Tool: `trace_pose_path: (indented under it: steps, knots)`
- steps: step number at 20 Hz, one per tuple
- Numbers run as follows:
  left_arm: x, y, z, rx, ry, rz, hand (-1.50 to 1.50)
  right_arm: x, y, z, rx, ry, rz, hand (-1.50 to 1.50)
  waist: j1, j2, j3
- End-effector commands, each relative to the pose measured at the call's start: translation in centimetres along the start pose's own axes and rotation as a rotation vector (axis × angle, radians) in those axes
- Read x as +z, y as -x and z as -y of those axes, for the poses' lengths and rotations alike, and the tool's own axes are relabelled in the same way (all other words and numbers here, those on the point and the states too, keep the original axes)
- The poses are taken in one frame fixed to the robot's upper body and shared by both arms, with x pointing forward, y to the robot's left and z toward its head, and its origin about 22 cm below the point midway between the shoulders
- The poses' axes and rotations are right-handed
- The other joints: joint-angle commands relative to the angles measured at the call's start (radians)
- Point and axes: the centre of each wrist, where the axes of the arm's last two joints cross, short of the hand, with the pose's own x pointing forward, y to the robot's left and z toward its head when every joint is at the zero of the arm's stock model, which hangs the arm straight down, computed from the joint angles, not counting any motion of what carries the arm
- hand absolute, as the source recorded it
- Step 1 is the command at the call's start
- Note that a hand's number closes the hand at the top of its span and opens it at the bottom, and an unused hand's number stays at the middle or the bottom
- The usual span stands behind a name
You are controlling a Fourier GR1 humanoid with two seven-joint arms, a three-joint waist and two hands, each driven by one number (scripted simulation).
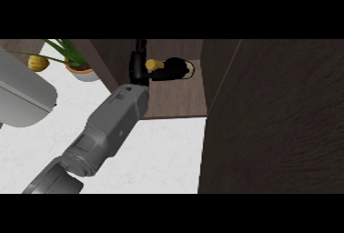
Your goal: Pick up the wine, place it into the cabinet and close the cabinet
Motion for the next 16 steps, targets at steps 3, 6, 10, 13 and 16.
trace_pose_path:
  steps: [3, 6, 10, 13, 16]
  knots:
    - [-0.8, -1.4, -0.4, 0.087, 0.031, 0.077, -1.50, 2.8, -4.2, -1.1, -0.052, 0.011, 0.041, -1.50, 0.030, -0.017, 0.000]
    - [-0.1, -0.6, -0.9, 0.115, 0.039, 0.101, -1.50, 2.7, -3.6, -0.4, -0.034, 0.031, 0.050, -1.50, 0.039, -0.016, 0.001]
    - [0.8, -1.7, 0.9, 0.183, 0.071, 0.084, -1.50, 3.1, -4.2, -0.4, -0.026, 0.038, 0.064, -1.50, 0.045, -0.023, 0.001]
    - [2.8, -1.2, 1.9, 0.183, 0.096, 0.099, -1.50, 3.1, -4.1, -0.6, -0.031, 0.033, 0.064, -1.50, 0.053, -0.027, 0.001]
    - [3.4, -1.7, 1.0, 0.200, 0.121, 0.088, -1.50, 2.3, -3.8, 0.0, -0.001, 0.047, 0.055, -1.50, 0.060, -0.023, 0.001]
